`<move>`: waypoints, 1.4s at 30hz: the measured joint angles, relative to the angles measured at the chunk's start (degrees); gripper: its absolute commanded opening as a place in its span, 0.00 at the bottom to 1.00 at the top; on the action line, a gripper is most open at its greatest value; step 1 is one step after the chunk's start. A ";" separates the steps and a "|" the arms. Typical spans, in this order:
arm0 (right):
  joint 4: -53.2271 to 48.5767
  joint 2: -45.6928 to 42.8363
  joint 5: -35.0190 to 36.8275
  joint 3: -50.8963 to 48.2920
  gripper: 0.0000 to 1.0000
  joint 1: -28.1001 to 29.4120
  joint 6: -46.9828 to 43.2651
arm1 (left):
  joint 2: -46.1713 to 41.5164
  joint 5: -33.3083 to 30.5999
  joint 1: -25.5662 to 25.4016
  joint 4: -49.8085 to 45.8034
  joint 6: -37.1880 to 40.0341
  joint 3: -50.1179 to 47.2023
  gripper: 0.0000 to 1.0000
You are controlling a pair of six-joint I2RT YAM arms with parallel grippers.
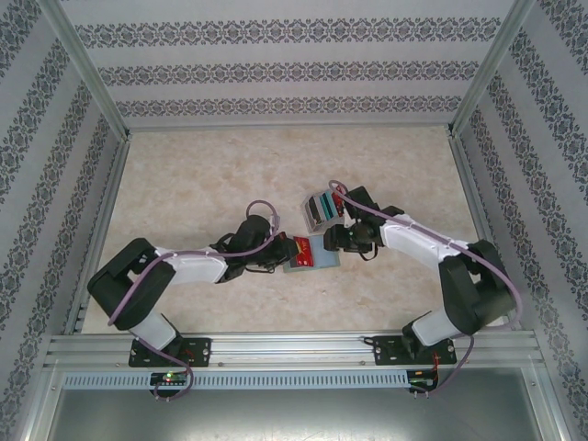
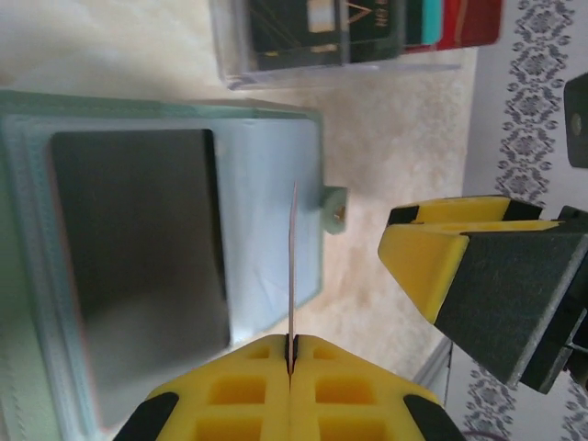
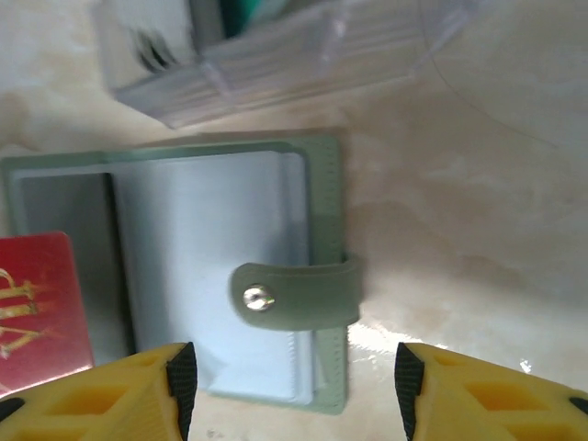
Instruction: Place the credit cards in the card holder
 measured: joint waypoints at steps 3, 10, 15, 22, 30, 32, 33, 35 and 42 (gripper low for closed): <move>0.59 2.93 0.44 0.00 0.59 0.02 -1.25 | 2.49 -1.31 0.00 1.09 -0.09 0.02 0.00; 2.29 5.01 0.70 0.07 0.57 0.02 -2.34 | 6.08 -2.27 -0.02 4.35 -0.09 0.24 0.00; 3.04 6.27 1.27 0.07 0.48 0.13 -3.19 | 9.35 -1.84 -0.04 9.33 -0.33 0.31 0.00; 3.43 7.85 2.54 0.83 0.25 0.11 -3.26 | 12.59 -0.79 -0.09 15.72 -1.51 0.39 0.00; 3.65 8.11 2.86 1.25 0.24 0.11 -3.26 | 13.73 0.02 -0.15 17.62 -2.58 0.92 0.00; 3.65 8.11 2.86 1.27 0.24 0.11 -3.23 | 14.67 0.11 -0.15 17.57 -3.06 2.01 0.00; 3.65 8.11 2.86 1.27 0.24 0.11 -3.23 | 15.15 0.13 -0.15 17.64 -3.41 2.47 0.00; 3.65 8.11 2.86 1.27 0.21 0.11 -3.19 | 16.61 0.44 -0.17 18.67 -4.37 3.45 0.00; 3.63 8.09 2.84 1.27 0.19 0.07 -2.93 | 19.58 0.07 -1.68 19.98 -6.54 6.51 0.02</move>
